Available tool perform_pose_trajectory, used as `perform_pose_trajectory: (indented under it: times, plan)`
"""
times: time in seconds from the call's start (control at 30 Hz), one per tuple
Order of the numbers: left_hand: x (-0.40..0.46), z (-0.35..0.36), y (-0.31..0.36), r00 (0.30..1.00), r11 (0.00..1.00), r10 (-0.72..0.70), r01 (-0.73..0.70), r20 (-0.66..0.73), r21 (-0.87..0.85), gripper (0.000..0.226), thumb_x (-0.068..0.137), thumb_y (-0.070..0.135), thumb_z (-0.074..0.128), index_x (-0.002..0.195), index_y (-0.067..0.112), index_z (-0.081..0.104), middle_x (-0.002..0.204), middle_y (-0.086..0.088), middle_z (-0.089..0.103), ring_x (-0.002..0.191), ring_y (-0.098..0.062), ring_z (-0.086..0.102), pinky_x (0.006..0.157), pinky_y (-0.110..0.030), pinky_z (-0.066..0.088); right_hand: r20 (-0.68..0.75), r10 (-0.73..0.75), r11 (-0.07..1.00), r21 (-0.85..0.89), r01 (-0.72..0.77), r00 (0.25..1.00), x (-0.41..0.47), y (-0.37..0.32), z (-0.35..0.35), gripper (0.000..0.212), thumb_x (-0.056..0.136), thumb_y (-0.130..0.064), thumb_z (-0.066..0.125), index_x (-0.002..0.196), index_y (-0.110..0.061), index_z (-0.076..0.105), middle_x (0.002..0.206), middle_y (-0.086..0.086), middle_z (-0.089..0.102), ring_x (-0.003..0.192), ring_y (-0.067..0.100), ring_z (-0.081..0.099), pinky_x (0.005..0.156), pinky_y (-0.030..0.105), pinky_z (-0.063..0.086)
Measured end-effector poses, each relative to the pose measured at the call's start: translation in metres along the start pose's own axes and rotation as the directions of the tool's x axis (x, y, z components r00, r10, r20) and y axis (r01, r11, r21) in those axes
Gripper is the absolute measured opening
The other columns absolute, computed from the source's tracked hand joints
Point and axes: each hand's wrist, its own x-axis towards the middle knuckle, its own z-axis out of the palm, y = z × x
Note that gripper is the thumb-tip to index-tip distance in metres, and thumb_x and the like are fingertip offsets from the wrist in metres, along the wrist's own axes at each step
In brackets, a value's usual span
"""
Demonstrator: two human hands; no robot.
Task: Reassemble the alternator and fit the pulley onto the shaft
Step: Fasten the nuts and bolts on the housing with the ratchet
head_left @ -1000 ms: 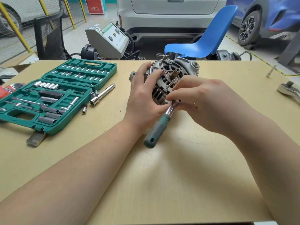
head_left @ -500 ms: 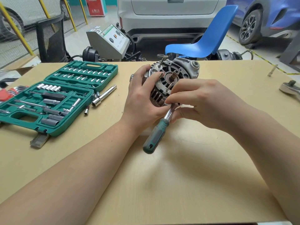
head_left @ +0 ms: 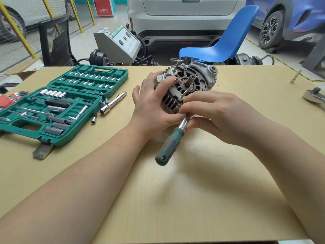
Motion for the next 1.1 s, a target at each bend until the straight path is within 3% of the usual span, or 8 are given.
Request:
perform_pose_trajectory:
  times: [0.13,0.27,0.43,0.57,0.67,0.77,0.93,1.1]
  plan:
    - [0.003,0.005,-0.01,0.998,0.98,0.054,-0.049,0.02,-0.195,0.093,0.068,0.042,0.093,0.151,0.036,0.05,0.155,-0.005,0.037,0.144,-0.031,0.046,0.118,-0.054,0.044,-0.016,0.03,0.999,0.029,-0.029,0.999,0.001,-0.003,0.006,0.036,0.103,-0.037,0.056,0.111,-0.004,0.069,0.109,0.009,0.066,0.088,0.034,0.062,0.076,0.042,0.051]
    - [0.004,0.008,-0.016,0.996,0.977,0.074,-0.08,-0.039,-0.196,0.105,0.066,0.046,0.095,0.155,0.04,0.039,0.141,0.01,0.044,0.139,-0.021,0.05,0.117,-0.044,0.046,-0.043,0.029,0.999,0.044,-0.027,0.999,0.001,-0.004,0.011,0.036,0.103,-0.035,0.057,0.11,-0.001,0.069,0.107,0.013,0.065,0.086,0.035,0.061,0.076,0.042,0.052]
    - [0.007,0.008,-0.02,0.994,0.973,0.09,-0.1,-0.057,-0.207,0.102,0.062,0.044,0.096,0.152,0.039,0.047,0.136,0.012,0.049,0.135,-0.021,0.054,0.116,-0.042,0.048,-0.098,0.03,0.999,0.024,-0.028,0.995,0.0,-0.006,0.013,0.035,0.103,-0.033,0.059,0.109,0.0,0.071,0.107,0.015,0.067,0.086,0.037,0.063,0.075,0.044,0.053]
    - [0.009,0.011,-0.02,0.994,0.962,0.071,-0.09,-0.08,-0.258,0.099,0.059,0.048,0.095,0.148,0.039,0.053,0.135,0.011,0.052,0.131,-0.009,0.057,0.111,-0.019,0.045,-0.154,0.081,0.997,0.021,-0.079,0.985,0.001,-0.009,0.014,0.037,0.103,-0.035,0.06,0.106,-0.001,0.073,0.106,0.013,0.07,0.085,0.037,0.066,0.073,0.045,0.054]
    - [0.011,0.012,-0.021,0.994,0.959,0.066,-0.089,-0.092,-0.271,0.098,0.059,0.047,0.097,0.147,0.039,0.055,0.137,0.005,0.053,0.127,-0.004,0.059,0.108,-0.012,0.044,-0.199,0.104,0.994,-0.008,-0.108,0.974,0.002,-0.013,0.016,0.043,0.104,-0.039,0.054,0.103,0.0,0.073,0.102,0.013,0.07,0.082,0.038,0.066,0.068,0.046,0.054]
    - [0.011,0.012,-0.022,0.993,0.96,0.071,-0.095,-0.098,-0.262,0.098,0.06,0.051,0.098,0.146,0.044,0.053,0.135,0.008,0.052,0.125,-0.003,0.061,0.105,-0.013,0.047,-0.227,0.111,0.991,-0.042,-0.123,0.967,0.003,-0.016,0.018,0.044,0.105,-0.039,0.052,0.101,0.0,0.074,0.098,0.014,0.07,0.08,0.039,0.065,0.068,0.047,0.053]
    - [0.011,0.013,-0.023,0.992,0.959,0.077,-0.102,-0.1,-0.265,0.098,0.062,0.053,0.099,0.147,0.045,0.053,0.135,0.005,0.053,0.125,-0.009,0.062,0.109,-0.031,0.054,-0.271,0.128,0.986,-0.066,-0.151,0.954,0.001,-0.02,0.018,0.046,0.105,-0.04,0.051,0.103,0.0,0.074,0.105,0.017,0.067,0.079,0.036,0.064,0.07,0.046,0.053]
    - [0.013,0.017,-0.025,0.99,0.951,0.076,-0.106,-0.115,-0.29,0.098,0.063,0.049,0.101,0.147,0.042,0.053,0.136,0.001,0.051,0.127,-0.011,0.062,0.111,-0.037,0.054,-0.257,0.118,0.986,-0.088,-0.145,0.959,0.003,-0.018,0.013,0.042,0.104,-0.039,0.057,0.101,-0.002,0.076,0.095,0.013,0.068,0.077,0.036,0.063,0.071,0.045,0.052]
